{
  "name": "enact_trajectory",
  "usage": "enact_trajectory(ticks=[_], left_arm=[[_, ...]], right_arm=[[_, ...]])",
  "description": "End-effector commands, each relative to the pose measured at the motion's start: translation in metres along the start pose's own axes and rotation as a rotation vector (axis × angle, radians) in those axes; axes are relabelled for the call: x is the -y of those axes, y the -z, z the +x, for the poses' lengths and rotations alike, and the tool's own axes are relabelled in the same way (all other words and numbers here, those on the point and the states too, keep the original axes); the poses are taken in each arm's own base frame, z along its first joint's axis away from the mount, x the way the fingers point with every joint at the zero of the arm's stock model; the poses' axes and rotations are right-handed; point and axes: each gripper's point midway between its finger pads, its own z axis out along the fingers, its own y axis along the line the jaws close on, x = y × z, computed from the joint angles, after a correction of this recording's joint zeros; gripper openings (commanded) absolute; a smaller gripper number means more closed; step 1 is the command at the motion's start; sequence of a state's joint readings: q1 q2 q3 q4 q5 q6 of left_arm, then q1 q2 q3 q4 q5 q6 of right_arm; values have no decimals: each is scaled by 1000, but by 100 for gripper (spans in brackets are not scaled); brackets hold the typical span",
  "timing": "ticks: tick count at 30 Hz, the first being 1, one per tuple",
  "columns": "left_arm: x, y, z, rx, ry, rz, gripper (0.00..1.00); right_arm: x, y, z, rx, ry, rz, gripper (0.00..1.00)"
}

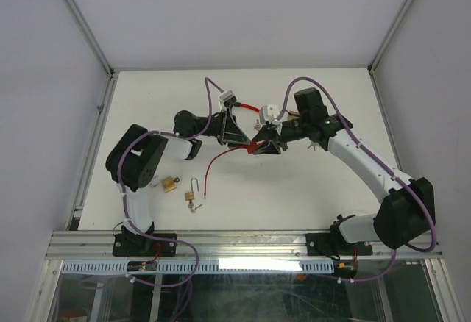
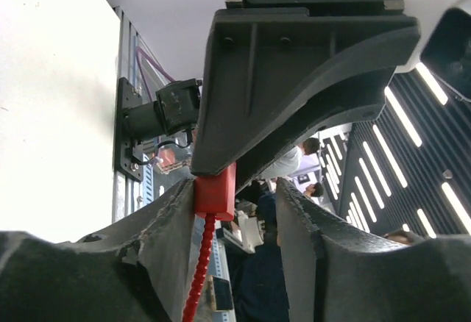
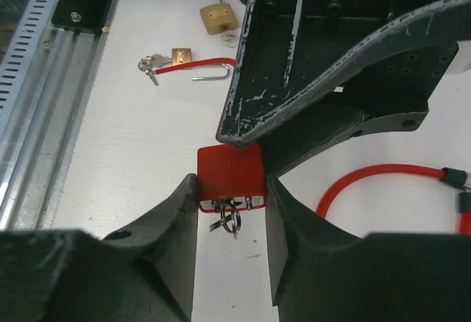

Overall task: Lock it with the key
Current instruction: Pick up the lock from the center of the board.

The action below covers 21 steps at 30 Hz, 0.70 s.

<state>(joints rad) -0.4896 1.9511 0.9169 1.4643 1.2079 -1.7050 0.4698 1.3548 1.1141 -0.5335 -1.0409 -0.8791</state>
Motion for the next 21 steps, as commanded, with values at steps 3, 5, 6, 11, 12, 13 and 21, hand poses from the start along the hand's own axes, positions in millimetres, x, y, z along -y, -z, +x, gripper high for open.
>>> enact_trajectory(ticks=[3,5,6,11,12,13,21], left_arm=[[47,10,9,55,-442,99,55],[48,16,9,83,-499,88,58],[49,20,8,104,-535,80,59],[55,36,3,245,-818,-15,64],[56,38,-1,274,-874,-52,65],[50,41,-6,304,-900,-114,66],[74,61,-11,511,-1493,-537,91]], right_arm=[[-18,12,-19,56,-72,-43,0],[-22,17,-18,61,-113,-47,0],[-24,19,-17,61,-132,-51,0],[-34,27,-9,46,-223,-47,0],[-35,29,-8,45,-243,-44,0],[-34,30,-8,46,-261,-42,0],[-25,38,6,42,-450,-58,0]])
